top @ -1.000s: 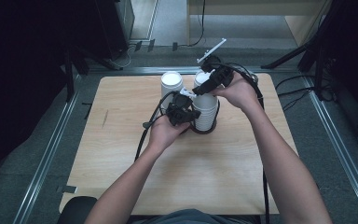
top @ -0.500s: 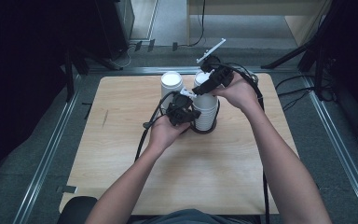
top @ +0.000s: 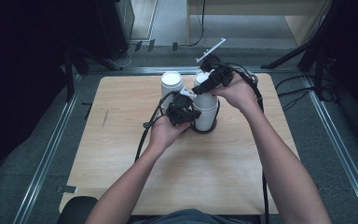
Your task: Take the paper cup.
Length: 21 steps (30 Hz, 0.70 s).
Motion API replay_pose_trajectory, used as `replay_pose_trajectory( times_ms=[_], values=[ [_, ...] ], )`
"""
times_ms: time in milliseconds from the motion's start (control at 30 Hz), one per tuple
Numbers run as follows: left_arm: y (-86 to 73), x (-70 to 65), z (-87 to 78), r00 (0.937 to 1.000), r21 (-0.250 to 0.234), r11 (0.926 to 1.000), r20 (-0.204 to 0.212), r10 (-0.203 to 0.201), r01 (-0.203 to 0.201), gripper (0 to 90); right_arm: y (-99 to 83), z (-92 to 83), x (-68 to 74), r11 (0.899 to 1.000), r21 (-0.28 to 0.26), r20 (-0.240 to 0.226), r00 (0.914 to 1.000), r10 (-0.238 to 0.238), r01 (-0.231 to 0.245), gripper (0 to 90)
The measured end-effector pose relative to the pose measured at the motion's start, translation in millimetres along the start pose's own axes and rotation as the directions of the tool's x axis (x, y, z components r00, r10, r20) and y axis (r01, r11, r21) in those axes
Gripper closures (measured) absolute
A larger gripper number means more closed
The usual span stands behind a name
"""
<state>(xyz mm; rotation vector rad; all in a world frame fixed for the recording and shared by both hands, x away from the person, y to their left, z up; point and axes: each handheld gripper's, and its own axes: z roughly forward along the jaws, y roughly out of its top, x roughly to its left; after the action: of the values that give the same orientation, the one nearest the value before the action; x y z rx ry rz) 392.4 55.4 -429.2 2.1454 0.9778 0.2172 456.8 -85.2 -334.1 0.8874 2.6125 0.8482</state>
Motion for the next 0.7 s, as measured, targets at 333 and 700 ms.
replay_pose_trajectory(
  times_ms=[333,700],
  values=[
    [0.3,0.7,-1.1,1.0000,-0.009,0.9999,-0.002,-0.005,0.005,87.7,8.3,-21.4,-3.5,0.997,-0.071,-0.021,0.9995,0.023,-0.024,24.6],
    [0.5,4.1,-3.9,0.9999,-0.018,0.9998,0.014,-0.008,0.008,84.3,29.0,-68.0,-6.9,0.998,-0.070,-0.011,0.9999,-0.001,0.000,24.1]
  ],
)
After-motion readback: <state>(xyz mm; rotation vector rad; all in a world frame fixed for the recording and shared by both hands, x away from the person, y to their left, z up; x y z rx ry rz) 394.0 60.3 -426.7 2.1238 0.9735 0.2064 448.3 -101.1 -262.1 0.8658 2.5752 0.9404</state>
